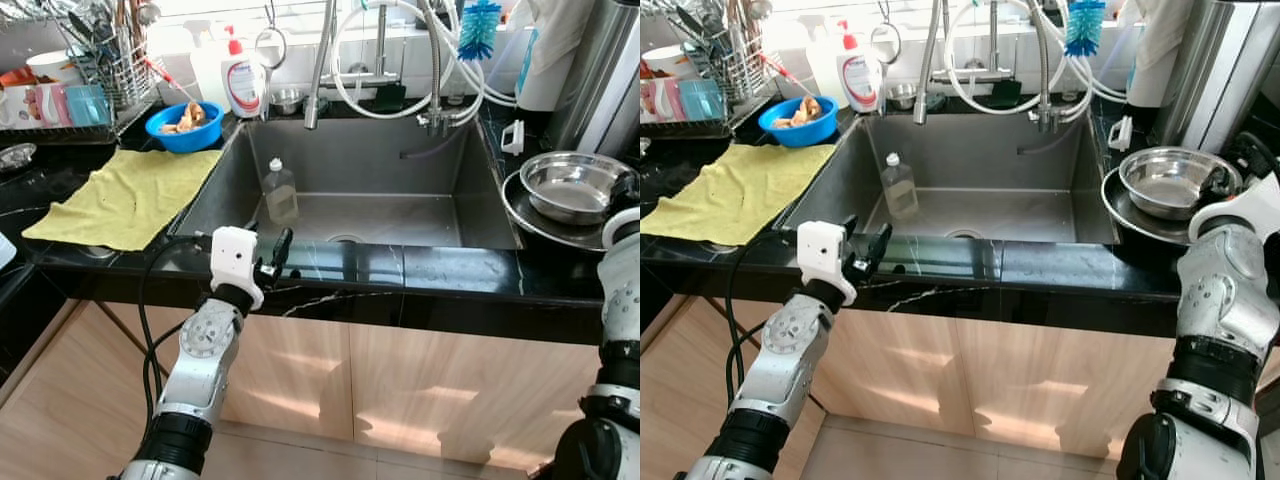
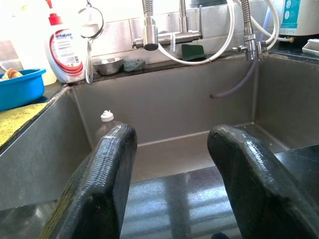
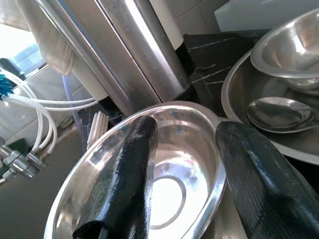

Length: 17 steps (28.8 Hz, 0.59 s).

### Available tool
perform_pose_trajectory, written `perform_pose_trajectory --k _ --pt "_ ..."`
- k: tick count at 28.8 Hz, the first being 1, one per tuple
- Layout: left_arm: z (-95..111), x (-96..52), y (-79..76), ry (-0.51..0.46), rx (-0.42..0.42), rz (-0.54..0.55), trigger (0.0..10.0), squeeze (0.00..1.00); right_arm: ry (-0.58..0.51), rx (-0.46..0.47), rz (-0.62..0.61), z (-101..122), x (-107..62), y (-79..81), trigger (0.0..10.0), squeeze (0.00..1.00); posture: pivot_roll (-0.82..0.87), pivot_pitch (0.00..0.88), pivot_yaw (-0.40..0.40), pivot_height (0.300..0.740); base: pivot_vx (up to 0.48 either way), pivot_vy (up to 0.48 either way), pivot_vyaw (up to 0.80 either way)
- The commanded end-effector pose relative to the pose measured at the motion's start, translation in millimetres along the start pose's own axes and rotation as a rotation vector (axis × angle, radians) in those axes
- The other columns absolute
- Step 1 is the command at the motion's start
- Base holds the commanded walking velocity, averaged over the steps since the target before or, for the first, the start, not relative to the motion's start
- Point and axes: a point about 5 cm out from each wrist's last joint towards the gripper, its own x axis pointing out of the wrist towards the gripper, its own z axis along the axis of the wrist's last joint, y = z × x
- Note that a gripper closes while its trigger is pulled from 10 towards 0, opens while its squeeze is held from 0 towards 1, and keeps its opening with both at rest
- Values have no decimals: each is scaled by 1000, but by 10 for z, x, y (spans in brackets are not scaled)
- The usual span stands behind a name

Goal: Kitchen organization

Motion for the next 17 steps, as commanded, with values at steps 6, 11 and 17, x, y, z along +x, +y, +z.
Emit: perform_pose_trajectory --k 6,11,17 --pt "46 10 40 -10 23 5 10000 0 -46 39 -13 133 -33 15 10000 0 -137 0 98 740 0 0 0" --pt "45 12 36 -11 21 4 10000 0 -59 50 -63 150 -51 -40 10000 0 -139 0 98 740 0 0 0" --pt "43 12 34 -10 21 4 10000 0 -42 37 -93 126 -29 -88 10000 0 -140 0 98 740 0 0 0"
